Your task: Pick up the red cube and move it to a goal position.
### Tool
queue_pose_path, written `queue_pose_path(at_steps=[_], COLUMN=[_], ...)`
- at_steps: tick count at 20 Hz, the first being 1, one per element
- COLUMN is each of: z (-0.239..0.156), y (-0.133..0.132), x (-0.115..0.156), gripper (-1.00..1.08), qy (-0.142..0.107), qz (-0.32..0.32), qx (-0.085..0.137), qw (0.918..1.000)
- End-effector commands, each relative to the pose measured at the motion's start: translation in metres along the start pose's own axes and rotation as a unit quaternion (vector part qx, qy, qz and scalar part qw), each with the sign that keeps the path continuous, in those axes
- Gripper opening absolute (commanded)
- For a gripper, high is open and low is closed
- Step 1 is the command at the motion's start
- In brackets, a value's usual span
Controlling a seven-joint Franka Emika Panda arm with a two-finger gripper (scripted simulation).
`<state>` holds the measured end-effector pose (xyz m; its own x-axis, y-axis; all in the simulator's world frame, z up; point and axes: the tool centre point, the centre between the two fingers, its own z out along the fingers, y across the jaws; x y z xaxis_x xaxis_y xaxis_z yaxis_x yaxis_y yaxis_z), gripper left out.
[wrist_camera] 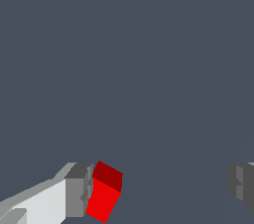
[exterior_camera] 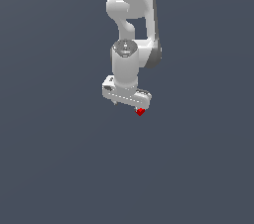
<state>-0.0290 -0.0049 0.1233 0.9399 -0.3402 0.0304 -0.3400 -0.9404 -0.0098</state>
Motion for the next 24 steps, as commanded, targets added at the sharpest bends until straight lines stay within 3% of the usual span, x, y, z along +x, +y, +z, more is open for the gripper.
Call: queue_pose_path(at_steps=[1,14,24], z=[0.012,0.070,0.097], y=[-0.004,-0.031,-0.050], x=[-0.010,-0.056,-0.073], gripper=[1.00,1.00,1.00], qy=[-0.001,-0.009,-0.013], qz=[0.028,0.168,0.231], qx=[-0.001,-0.007,-0.009], qw=[0.9996,0.9857,0.9729])
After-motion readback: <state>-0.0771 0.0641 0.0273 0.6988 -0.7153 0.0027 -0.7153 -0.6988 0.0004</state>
